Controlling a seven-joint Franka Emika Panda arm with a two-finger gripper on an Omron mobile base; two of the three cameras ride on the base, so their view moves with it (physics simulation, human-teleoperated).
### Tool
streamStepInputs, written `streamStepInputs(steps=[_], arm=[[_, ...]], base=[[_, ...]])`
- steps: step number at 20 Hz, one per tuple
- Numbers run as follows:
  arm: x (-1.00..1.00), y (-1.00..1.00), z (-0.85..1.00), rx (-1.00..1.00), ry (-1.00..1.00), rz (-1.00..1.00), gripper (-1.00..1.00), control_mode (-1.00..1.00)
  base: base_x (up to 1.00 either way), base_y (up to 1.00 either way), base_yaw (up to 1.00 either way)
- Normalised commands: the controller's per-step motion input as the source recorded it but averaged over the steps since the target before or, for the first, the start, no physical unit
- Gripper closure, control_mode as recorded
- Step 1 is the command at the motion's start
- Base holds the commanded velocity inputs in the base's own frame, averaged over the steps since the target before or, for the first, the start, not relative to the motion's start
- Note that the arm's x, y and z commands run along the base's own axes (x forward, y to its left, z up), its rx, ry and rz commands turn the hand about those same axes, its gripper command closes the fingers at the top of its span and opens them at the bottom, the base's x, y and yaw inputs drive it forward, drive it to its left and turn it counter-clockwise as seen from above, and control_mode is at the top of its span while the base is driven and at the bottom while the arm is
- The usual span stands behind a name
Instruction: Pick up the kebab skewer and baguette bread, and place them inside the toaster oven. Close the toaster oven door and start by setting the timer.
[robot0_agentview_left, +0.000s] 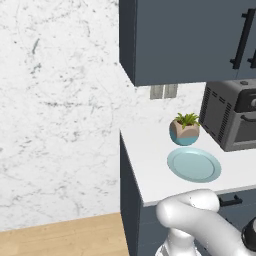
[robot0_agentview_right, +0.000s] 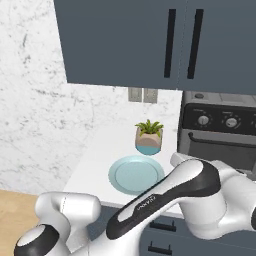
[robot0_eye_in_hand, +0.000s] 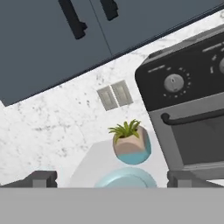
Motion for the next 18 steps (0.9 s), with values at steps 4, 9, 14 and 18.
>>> streamStepInputs(steps=[4, 9, 14, 18], arm=[[0.16, 0.28, 0.01, 0.0, -0.21, 0.0, -1.0, -1.0], [0.24, 0.22, 0.0, -0.06, -0.14, 0.0, -1.0, -1.0], [0.06, -0.08, 0.0, -0.02, -0.09, 0.0, -1.0, -1.0], [0.26, 0.0, 0.05, -0.01, -0.15, 0.0, -1.0, -1.0]], base=[[0.0, 0.0, 0.0], [0.0, 0.0, 0.0], [0.0, 0.0, 0.0], [0.0, 0.0, 0.0]])
